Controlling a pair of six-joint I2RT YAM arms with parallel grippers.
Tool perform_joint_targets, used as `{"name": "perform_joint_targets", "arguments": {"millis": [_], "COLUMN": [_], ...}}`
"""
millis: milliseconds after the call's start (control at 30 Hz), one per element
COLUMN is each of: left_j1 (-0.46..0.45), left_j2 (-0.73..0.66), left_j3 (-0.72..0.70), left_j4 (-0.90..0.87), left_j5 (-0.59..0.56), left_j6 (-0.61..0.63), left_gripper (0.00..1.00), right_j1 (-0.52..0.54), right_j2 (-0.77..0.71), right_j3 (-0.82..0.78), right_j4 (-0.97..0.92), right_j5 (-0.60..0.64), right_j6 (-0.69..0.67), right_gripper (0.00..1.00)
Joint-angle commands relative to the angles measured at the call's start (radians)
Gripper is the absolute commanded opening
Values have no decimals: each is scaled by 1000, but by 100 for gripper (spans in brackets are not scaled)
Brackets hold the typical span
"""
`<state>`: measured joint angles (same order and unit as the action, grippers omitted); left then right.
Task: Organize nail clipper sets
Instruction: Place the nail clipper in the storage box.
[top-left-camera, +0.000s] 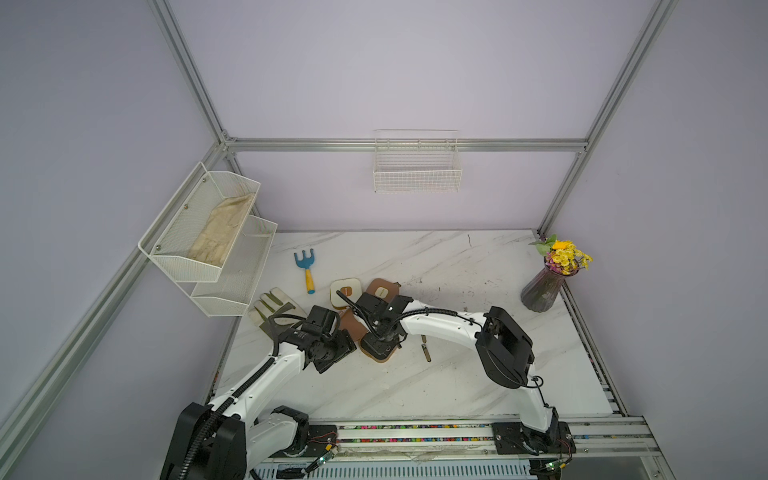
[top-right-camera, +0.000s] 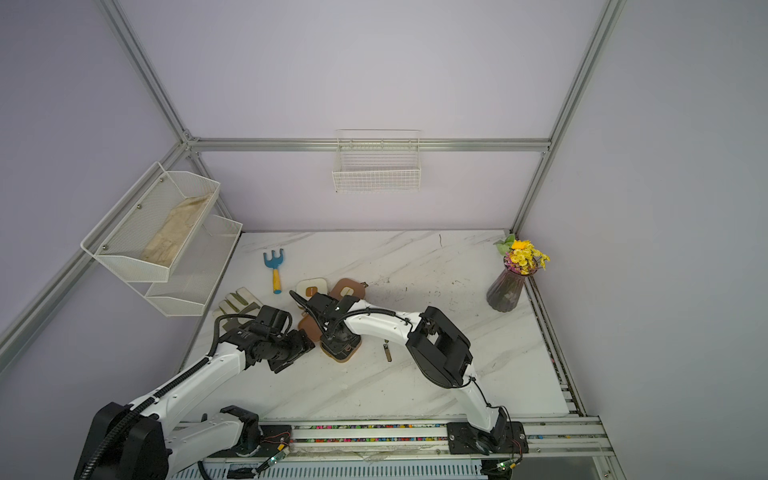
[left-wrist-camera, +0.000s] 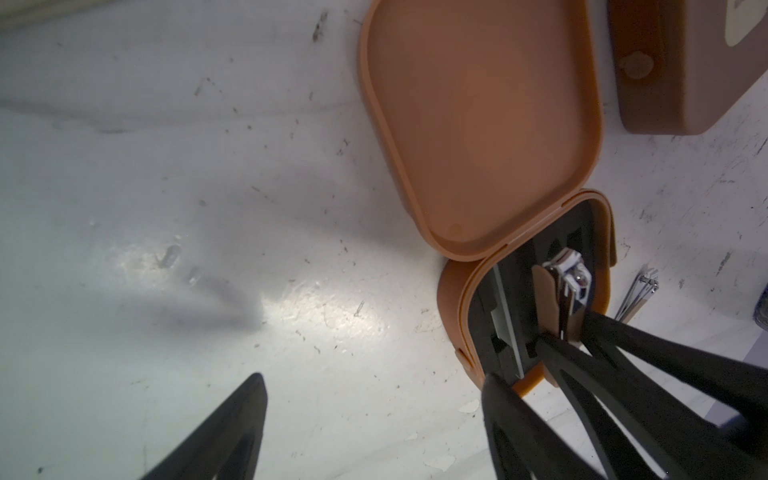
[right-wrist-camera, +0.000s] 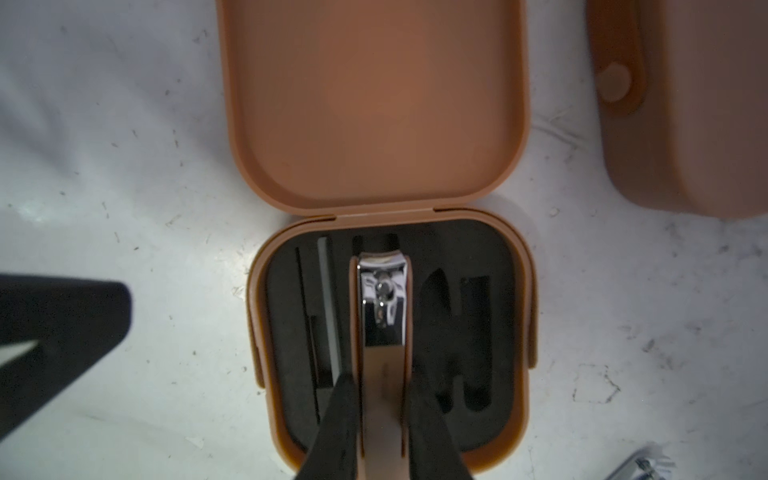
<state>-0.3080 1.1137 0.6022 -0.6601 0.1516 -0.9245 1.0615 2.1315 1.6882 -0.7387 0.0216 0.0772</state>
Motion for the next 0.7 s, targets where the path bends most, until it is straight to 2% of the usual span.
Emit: {"name": "perform_joint_targets", "arguments": {"millis": [0,667], "left_j1": [6,5], "left_j2": [-12,-20], "left_j3": [24,19], "left_j4": [8,9], "left_j5": [-9,-10], "left_j6": [3,1], "left_gripper": [80,80], "right_j1": [7,6], "right_j2": [24,84], "right_j3": [-7,34], "right_j4": [-5,-1], "right_j5": [-5,20], "right_j6": [2,-10], "right_gripper": [0,0]}}
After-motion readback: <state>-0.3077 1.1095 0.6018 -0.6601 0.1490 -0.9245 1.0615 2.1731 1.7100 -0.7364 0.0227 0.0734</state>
